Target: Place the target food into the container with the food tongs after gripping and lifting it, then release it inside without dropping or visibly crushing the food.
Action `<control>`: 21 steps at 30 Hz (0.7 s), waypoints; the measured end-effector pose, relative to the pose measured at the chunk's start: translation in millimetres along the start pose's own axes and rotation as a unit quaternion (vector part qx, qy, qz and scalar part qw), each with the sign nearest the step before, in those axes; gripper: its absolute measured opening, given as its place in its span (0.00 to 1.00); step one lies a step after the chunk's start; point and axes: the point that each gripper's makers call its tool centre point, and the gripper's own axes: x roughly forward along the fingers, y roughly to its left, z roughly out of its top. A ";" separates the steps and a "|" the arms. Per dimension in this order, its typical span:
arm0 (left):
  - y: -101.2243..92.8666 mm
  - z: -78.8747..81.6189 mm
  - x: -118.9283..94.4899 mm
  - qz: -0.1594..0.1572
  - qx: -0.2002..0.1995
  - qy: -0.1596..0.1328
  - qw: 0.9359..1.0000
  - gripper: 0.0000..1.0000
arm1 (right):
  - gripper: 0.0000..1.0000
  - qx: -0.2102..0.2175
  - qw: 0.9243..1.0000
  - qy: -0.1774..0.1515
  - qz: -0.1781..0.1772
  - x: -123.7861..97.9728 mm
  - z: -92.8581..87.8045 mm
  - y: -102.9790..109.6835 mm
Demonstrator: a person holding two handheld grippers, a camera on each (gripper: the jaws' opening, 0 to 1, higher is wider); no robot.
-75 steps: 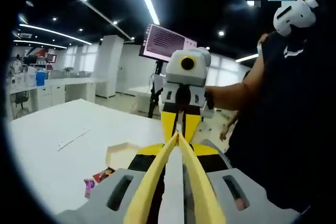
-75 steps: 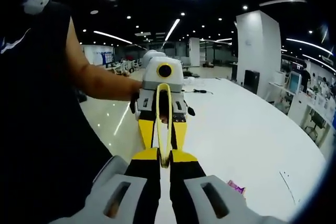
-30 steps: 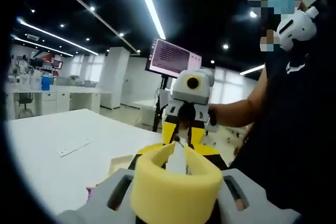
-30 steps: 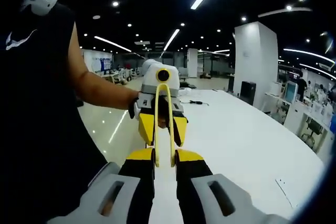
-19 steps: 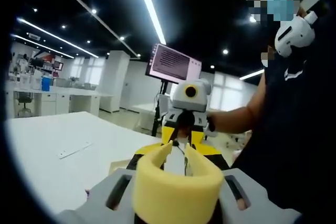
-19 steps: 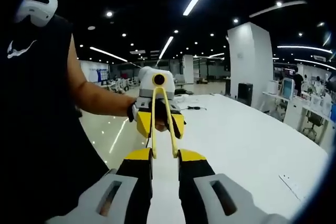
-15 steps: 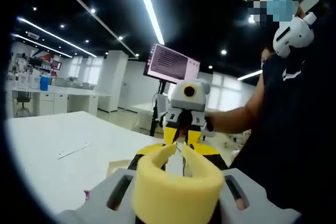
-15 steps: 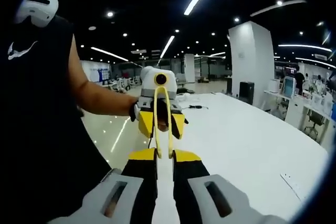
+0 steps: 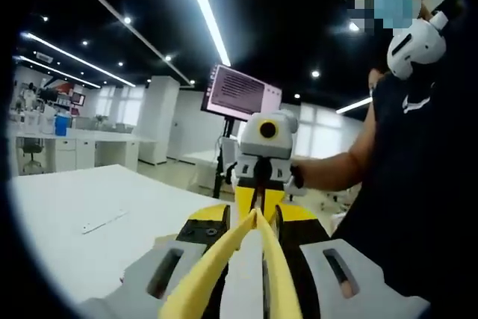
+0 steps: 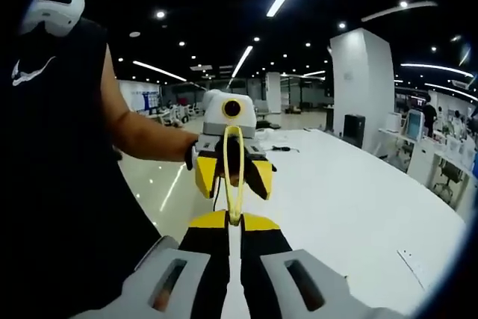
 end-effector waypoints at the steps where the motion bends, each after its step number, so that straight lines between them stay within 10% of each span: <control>1: 0.3 -0.1 -0.1 0.000 0.001 0.002 1.000 0.20 | 0.02 0.000 1.000 -0.003 -0.002 -0.2 0.8 -0.8; 21: -0.1 -4.6 -2.9 0.002 0.009 0.017 1.000 0.15 | 0.02 0.009 1.000 -0.006 0.003 -0.5 3.9 0.1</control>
